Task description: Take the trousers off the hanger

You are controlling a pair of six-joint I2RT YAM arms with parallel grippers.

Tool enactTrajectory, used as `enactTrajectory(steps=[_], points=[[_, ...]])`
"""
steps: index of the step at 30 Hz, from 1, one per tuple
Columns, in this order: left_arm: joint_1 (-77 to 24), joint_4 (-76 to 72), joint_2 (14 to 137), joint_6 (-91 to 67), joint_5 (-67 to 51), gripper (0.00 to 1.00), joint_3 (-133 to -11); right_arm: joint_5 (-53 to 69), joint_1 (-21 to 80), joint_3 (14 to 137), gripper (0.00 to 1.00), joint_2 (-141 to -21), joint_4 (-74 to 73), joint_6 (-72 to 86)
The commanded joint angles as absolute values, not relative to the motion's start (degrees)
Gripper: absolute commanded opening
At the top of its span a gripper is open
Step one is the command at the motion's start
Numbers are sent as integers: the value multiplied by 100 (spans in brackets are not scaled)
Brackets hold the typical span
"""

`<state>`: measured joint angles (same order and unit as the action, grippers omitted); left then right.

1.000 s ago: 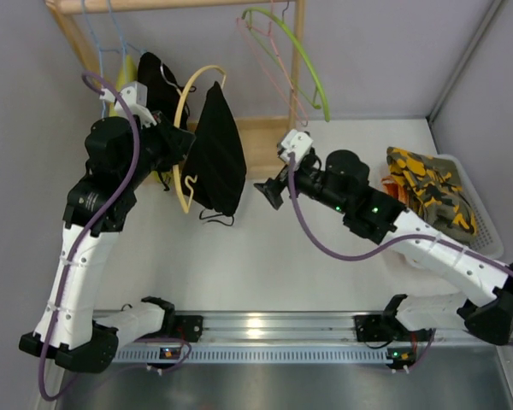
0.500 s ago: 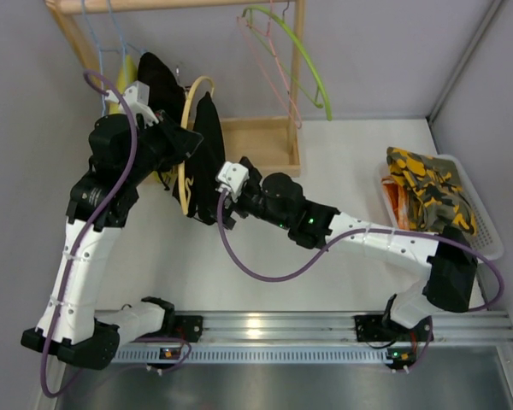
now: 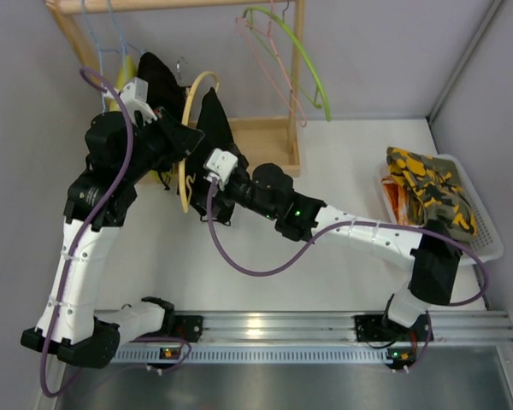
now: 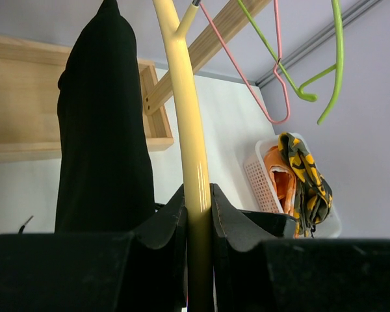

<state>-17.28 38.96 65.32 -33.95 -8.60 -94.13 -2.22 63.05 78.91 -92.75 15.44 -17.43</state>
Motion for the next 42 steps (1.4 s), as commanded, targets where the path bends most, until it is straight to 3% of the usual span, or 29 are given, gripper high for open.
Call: enactTrajectory(steps=[1, 12, 16, 21, 34, 42], points=[[-1705, 2716, 6355, -3305, -897, 0, -9826, -596, 6320, 8244, 99, -9483, 1863, -1854], [-1705, 2733, 6284, -3234, -975, 0, -9791, -650, 6038, 7761, 75, -9272, 1995, -2206], [-1705, 2725, 6293, -3243, -1046, 0, -9782, -633, 5959, 7840, 74, -9430, 2101, -2329], [-1705, 2725, 6275, -3252, -1046, 0, -9800, -703, 5880, 8094, 75, -9650, 2109, -2303], [-1705, 2725, 6337, -3322, -1064, 0, -9844, -229, 5836, 8552, 97, -10055, 2022, -1978], [-1705, 2725, 6346, -3331, -1090, 0, -9853, -97, 5801, 8666, 98, -10204, 1977, -1986]])
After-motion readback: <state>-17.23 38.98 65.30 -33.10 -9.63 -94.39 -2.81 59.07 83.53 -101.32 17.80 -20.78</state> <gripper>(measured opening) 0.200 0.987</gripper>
